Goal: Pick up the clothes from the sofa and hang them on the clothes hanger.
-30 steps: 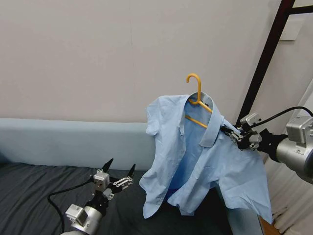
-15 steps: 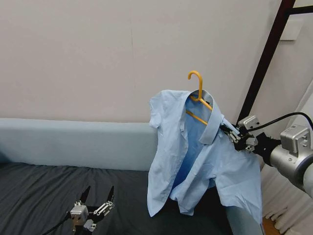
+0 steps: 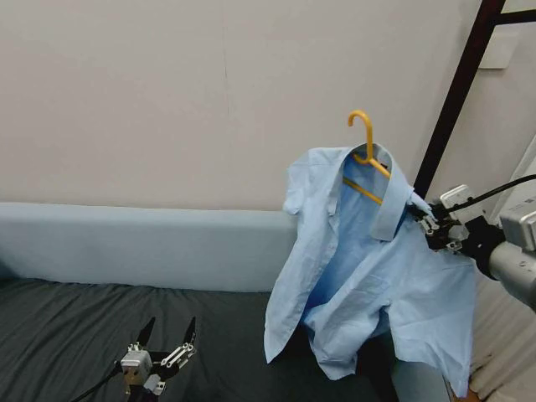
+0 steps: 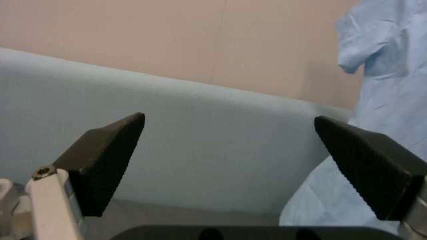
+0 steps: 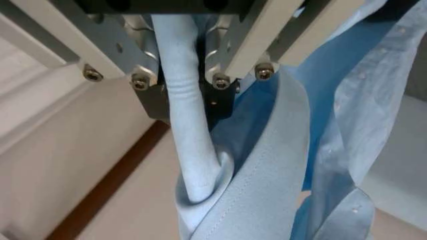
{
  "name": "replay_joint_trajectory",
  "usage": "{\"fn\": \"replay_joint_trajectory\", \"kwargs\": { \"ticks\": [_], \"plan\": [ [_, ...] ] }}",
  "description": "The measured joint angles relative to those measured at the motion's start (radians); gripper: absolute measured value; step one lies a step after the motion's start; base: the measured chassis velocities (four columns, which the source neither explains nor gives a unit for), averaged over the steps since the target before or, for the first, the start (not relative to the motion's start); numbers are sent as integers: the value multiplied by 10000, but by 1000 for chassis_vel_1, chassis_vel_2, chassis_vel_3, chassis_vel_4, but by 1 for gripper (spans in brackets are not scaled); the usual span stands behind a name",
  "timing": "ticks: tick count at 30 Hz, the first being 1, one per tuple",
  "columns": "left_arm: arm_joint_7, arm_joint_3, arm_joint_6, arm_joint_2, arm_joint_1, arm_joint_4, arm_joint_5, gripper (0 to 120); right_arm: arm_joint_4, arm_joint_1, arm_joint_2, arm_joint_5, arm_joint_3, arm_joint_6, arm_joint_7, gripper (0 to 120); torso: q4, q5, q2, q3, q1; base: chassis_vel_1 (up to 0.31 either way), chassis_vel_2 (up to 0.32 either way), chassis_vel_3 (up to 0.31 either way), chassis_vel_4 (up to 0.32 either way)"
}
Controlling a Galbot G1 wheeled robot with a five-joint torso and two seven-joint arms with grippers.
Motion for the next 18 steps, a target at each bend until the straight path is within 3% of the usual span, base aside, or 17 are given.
{"fn": "replay_joint_trajectory", "kwargs": {
  "ticks": [6, 11, 18],
  "plan": [
    [2, 8, 9, 7, -11, -2, -4, 100, 15, 575, -698, 2155, 472, -20, 1088, 7, 2, -1, -1, 1, 0, 0, 0, 0, 0],
    [2, 12, 19, 11, -18, -4, -8, 100, -417, 2130, -1316, 4443, 237, 92, 2215, 6, 1, -1, 0, 0, 0, 0, 0, 0, 0],
    [1, 19, 28, 15, -22, -8, -14, 100, -1022, 2660, -1816, 5766, 244, 375, 2889, 6, 1, 0, -1, 0, 0, 0, 0, 0, 0]
  ]
}}
